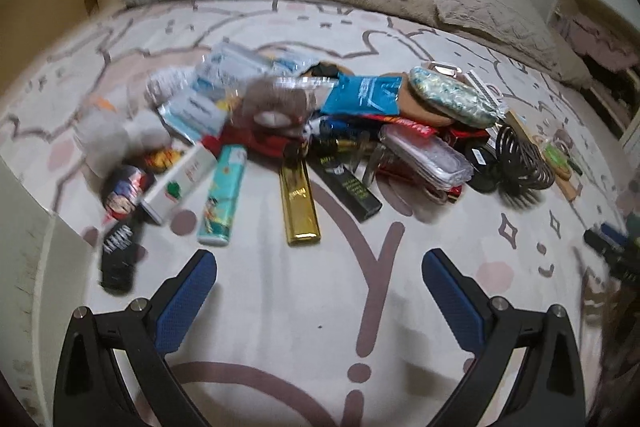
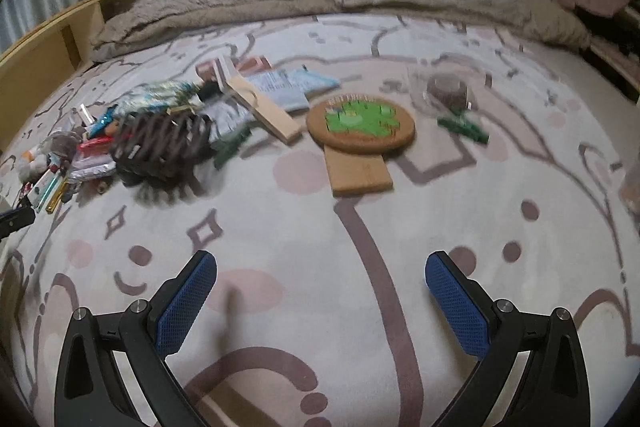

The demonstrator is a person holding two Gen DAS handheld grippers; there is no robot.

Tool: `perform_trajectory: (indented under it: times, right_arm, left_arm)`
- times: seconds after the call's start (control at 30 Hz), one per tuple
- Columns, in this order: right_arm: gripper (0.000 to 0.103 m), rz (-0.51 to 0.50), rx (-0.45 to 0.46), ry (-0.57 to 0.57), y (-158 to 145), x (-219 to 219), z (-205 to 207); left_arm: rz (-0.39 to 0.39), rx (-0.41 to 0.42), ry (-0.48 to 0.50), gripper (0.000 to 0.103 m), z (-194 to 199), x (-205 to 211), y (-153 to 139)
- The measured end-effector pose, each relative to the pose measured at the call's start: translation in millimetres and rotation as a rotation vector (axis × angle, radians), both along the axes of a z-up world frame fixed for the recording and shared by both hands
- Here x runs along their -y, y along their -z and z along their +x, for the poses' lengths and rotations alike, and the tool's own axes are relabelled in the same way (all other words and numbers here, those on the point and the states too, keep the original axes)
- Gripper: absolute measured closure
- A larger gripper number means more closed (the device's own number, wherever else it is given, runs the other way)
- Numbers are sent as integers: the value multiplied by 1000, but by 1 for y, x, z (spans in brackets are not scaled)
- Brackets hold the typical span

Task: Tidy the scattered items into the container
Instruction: 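Lower the right tool toward the wooden board while the left tool lowers toward a gold lighter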

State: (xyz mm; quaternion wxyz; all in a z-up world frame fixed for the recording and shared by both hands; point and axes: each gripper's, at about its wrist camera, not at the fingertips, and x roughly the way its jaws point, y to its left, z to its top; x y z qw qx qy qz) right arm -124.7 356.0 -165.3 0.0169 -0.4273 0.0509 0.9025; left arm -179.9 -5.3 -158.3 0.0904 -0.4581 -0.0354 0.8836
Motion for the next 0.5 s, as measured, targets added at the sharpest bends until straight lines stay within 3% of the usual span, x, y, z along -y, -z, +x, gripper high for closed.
perform_trajectory:
  times: [0.17, 0.5]
  right_arm:
    - [0, -17, 44, 11, 9, -4, -6]
    - [0, 6, 82, -1, 18, -5, -24]
  left_arm:
    - [4, 39, -15, 1, -8, -1, 14]
    - [-69, 54, -9, 0, -15, -10, 27]
